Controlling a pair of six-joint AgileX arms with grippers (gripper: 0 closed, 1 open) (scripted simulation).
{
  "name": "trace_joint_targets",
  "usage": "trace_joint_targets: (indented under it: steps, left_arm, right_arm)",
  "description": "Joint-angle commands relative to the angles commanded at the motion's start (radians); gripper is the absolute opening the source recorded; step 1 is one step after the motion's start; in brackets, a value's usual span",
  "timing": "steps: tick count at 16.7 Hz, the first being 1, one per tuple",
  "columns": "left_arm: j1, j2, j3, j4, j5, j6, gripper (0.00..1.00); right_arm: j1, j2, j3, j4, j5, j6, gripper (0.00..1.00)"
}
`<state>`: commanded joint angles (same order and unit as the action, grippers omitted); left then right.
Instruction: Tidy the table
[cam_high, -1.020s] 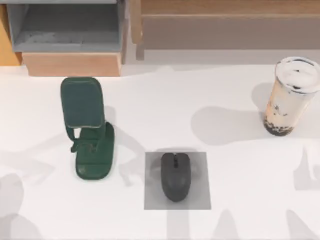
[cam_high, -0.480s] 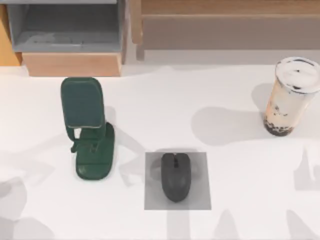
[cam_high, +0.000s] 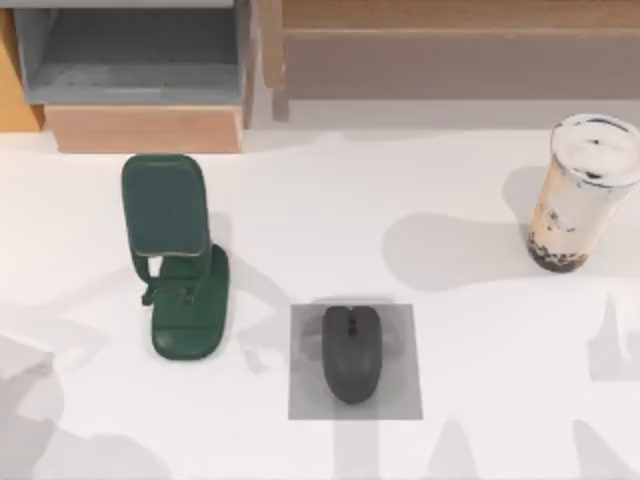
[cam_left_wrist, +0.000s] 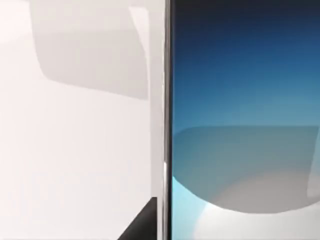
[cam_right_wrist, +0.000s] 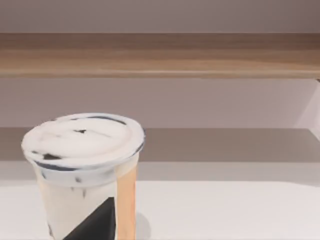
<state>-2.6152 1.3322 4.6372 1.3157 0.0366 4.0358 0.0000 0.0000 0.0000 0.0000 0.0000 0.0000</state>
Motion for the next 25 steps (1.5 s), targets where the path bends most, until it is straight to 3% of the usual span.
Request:
trace_joint_targets:
  steps: [5, 14, 19, 22, 25]
  left_arm:
    - [-0.252, 0.165, 0.039, -0.124, 0.136, -0.28, 0.0]
    - [-0.872, 0.48, 0.203, -0.45, 0.45, -0.943, 0.0]
    - [-1.184, 0.542, 0.329, -0.622, 0.598, -1.222, 0.0]
    - [-1.305, 0.543, 0.382, -0.689, 0.655, -1.314, 0.0]
    - [-1.337, 0.542, 0.397, -0.708, 0.671, -1.338, 0.0]
  right_arm:
    - [0.0, 0.0, 0.0, 0.0, 0.0, 0.0, 1.0]
    - [0.0, 0.0, 0.0, 0.0, 0.0, 0.0, 1.0]
    - [0.0, 0.0, 0.0, 0.0, 0.0, 0.0, 1.0]
    - [0.0, 0.0, 0.0, 0.0, 0.0, 0.0, 1.0]
    - [0.0, 0.0, 0.0, 0.0, 0.0, 0.0, 1.0]
